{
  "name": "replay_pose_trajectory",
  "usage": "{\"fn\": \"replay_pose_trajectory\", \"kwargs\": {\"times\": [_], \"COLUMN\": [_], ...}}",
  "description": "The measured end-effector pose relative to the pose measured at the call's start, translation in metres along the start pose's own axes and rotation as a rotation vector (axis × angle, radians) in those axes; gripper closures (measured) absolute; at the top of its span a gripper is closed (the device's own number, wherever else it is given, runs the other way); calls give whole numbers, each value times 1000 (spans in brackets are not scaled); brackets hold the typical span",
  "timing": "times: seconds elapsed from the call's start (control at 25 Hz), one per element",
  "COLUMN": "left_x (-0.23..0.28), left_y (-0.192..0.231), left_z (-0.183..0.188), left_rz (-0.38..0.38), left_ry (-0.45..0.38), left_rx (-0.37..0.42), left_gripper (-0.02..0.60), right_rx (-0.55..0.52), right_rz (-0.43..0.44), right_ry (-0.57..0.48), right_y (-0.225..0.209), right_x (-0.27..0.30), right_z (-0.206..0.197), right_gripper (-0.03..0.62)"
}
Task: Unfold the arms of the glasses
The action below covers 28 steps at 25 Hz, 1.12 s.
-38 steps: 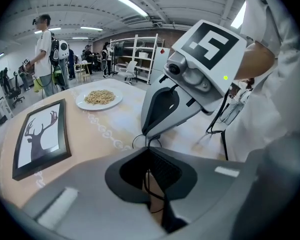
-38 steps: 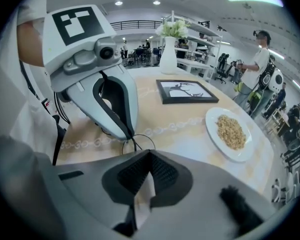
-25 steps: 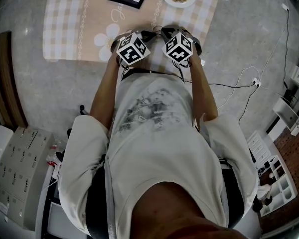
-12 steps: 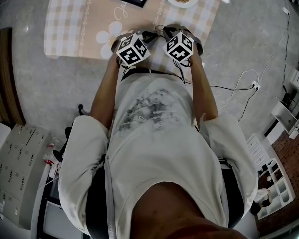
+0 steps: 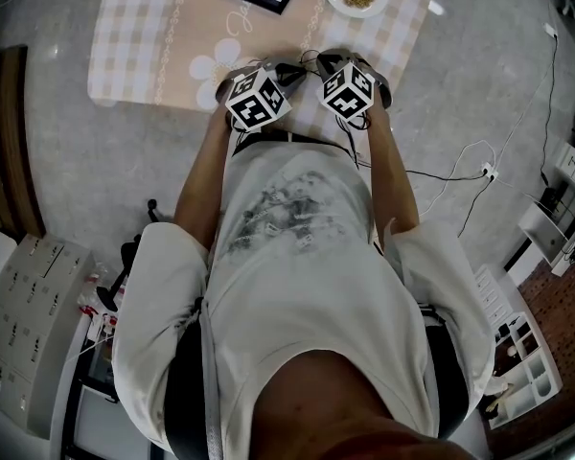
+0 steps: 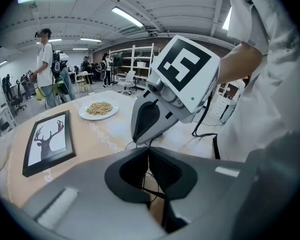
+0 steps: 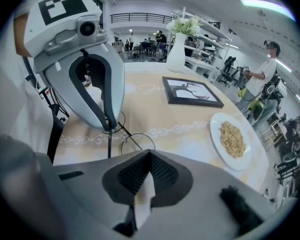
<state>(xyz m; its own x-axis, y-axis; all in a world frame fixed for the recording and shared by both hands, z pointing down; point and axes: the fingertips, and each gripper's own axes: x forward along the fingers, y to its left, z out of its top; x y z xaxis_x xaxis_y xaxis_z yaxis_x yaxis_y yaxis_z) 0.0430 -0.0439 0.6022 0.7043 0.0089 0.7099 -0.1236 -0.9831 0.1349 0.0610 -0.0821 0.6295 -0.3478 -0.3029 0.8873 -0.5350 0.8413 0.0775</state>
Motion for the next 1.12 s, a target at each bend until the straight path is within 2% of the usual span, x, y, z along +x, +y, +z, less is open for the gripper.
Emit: {"fn": "replay_pose_trajectory", "kwargs": {"times": [0.4, 0.88, 1.12], "left_x": [-5, -23, -44], "left_y": [-4, -11, -3], "left_z": [-4, -4, -6], "left_rz": [-3, -7, 31], "left_ry": [-7, -62, -109], "left_rx": [7, -6, -65], "left_gripper": [566, 562, 572], "right_rx": [-9, -3, -40], "right_rz": [1, -3, -29], "right_ry": [-3, 3, 19], "right_y": [5, 6, 8], "right_x": [2, 3, 4], "right_z": [3, 4, 5], "right_gripper": [577, 577, 577]}}
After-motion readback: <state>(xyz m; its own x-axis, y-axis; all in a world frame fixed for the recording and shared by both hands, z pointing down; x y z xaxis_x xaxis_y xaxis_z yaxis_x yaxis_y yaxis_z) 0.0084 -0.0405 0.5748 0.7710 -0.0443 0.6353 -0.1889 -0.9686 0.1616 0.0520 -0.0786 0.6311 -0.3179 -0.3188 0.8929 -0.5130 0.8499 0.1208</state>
